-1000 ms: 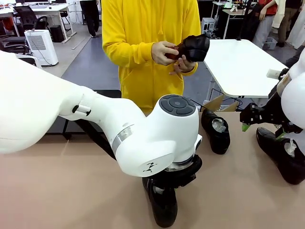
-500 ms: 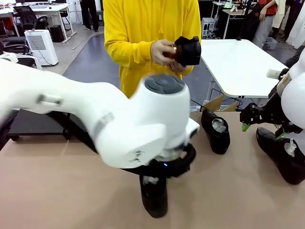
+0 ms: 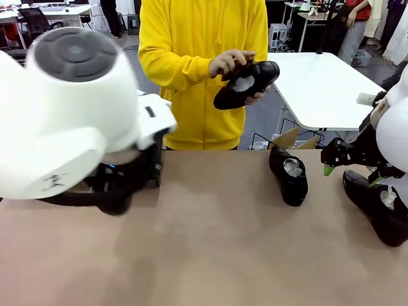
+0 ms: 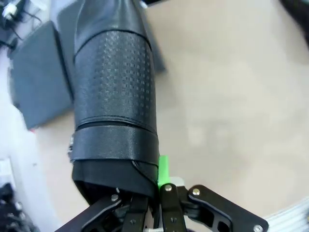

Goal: Organize the shoes by placing them on the stand.
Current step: Place the Shoe from the middle of the table onto the Shoes Stand.

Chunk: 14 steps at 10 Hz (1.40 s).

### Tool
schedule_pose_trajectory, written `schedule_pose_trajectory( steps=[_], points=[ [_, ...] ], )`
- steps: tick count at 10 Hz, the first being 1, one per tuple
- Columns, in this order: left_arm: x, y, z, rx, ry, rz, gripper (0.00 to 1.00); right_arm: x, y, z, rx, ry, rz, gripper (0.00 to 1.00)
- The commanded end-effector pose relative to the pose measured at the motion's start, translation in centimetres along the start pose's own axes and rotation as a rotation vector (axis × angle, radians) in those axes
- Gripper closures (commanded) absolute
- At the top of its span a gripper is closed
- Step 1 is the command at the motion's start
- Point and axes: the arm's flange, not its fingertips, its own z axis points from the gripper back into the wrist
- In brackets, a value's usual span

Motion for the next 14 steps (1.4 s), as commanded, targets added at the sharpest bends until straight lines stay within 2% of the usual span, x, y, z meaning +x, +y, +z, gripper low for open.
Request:
schedule_pose_trajectory(
  steps=[1,3,5,6,9,12,14],
  points=[
    [1.6,3.8,-1.2,0.01,-0.132,-0.016,1.0,0.0,0.0,0.0,0.0,-0.007,0.004,0.0],
    [3.9,8.1,-1.7,0.014,-0.211,0.024,1.0,0.0,0.0,0.0,0.0,-0.007,0.004,0.0],
    [5.7,10.8,-2.7,-0.038,-0.208,0.116,1.0,0.0,0.0,0.0,0.0,-0.007,0.004,0.0],
    [3.9,9.3,-1.6,0.026,-0.19,0.047,1.0,0.0,0.0,0.0,0.0,-0.007,0.004,0.0],
    [4.4,10.1,-2.7,0.012,-0.188,0.073,1.0,0.0,0.0,0.0,0.0,-0.007,0.004,0.0],
    [8.3,12.2,-7.7,0.149,-0.167,0.021,1.0,0.0,0.0,0.0,0.0,-0.007,0.004,0.0],
    [10.3,12.3,-10.8,0.116,-0.148,0.018,1.0,0.0,0.0,0.0,0.0,-0.007,0.004,0.0]
  ],
)
